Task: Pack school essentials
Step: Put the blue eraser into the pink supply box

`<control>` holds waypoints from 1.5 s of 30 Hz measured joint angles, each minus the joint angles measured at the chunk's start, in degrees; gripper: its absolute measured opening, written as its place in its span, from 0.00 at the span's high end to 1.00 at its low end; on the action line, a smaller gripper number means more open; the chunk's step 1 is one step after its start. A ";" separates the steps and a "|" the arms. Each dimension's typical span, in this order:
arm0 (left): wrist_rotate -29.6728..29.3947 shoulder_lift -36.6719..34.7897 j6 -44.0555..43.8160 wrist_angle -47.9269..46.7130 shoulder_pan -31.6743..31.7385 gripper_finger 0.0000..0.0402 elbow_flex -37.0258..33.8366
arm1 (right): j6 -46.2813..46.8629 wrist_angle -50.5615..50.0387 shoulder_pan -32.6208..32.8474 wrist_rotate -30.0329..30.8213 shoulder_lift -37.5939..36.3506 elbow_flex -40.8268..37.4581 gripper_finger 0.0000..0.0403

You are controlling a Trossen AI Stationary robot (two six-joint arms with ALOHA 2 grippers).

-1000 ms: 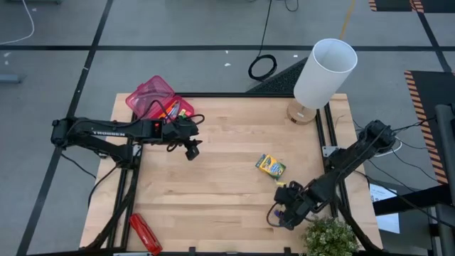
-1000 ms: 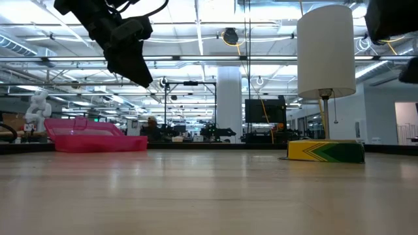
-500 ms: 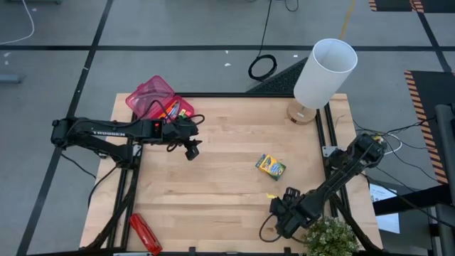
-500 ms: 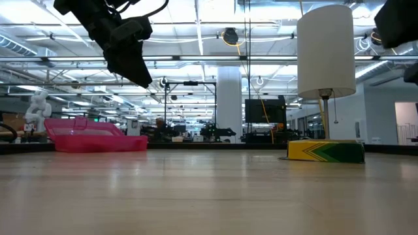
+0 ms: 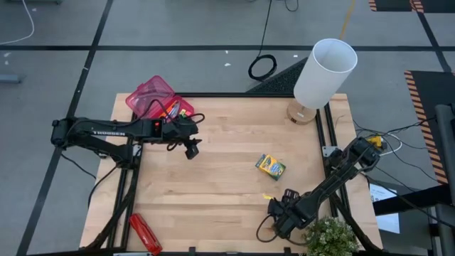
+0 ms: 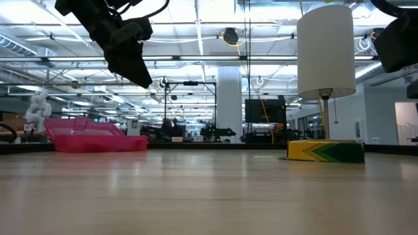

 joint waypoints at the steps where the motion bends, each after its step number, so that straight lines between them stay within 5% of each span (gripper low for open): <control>1: 0.00 0.00 -0.02 -0.02 0.00 0.54 0.00 | -0.01 0.03 0.00 -0.02 0.30 0.06 0.29; 23: 0.00 0.00 1.53 0.48 0.00 0.54 0.00 | -8.23 0.02 -1.76 -0.75 1.59 0.04 0.78; 35: 0.10 0.00 -0.26 0.48 -1.99 0.54 0.00 | -13.18 1.14 -3.69 0.26 -2.93 -0.23 0.79; 45: 0.04 0.00 3.53 5.31 -9.08 0.54 0.00 | -28.00 7.16 -9.87 0.06 -8.35 -0.20 0.79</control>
